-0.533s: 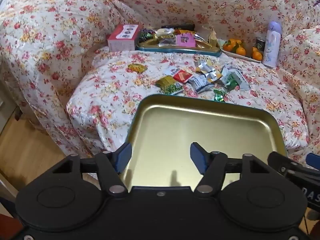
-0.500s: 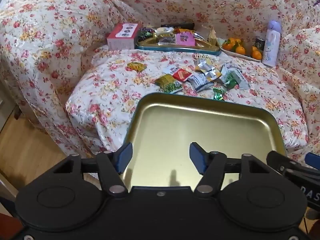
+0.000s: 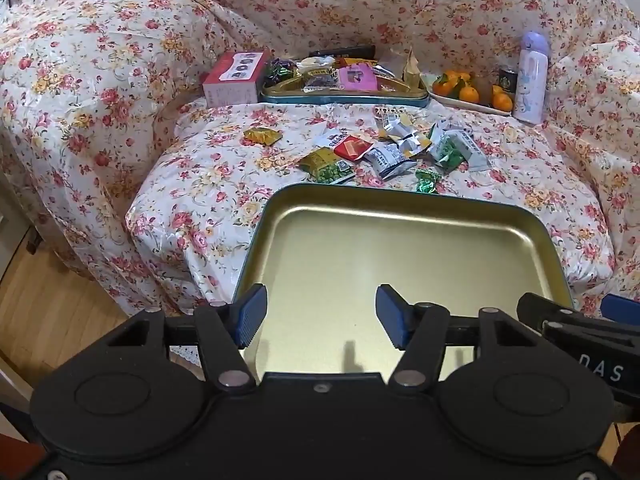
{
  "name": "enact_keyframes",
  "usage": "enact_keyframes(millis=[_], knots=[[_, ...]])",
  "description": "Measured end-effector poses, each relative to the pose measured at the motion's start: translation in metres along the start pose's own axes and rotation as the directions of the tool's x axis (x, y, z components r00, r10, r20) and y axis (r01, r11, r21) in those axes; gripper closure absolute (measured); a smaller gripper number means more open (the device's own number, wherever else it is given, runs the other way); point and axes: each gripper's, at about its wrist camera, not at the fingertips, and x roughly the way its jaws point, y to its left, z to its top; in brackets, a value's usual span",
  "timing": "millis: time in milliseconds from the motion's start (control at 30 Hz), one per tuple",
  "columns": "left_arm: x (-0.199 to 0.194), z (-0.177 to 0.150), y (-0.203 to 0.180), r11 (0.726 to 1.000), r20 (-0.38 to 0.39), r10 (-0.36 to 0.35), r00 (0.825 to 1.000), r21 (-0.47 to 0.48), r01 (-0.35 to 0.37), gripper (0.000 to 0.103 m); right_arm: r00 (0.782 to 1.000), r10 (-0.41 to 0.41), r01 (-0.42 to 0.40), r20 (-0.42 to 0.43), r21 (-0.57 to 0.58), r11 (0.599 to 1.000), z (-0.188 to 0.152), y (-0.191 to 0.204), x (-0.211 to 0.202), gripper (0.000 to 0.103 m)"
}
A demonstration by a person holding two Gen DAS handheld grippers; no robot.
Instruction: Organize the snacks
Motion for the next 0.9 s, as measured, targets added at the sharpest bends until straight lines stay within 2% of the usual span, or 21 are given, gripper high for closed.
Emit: enact_keyframes(millis=[900], knots=[[-0.008,-0.003,-0.004,1.000,0.059,0.013,0.998,-0.023,-0.012,0.039,1.000,-0.014,0.014,-0.010,-0.001,1.000,0.001,0.003,-0.001,0.006]])
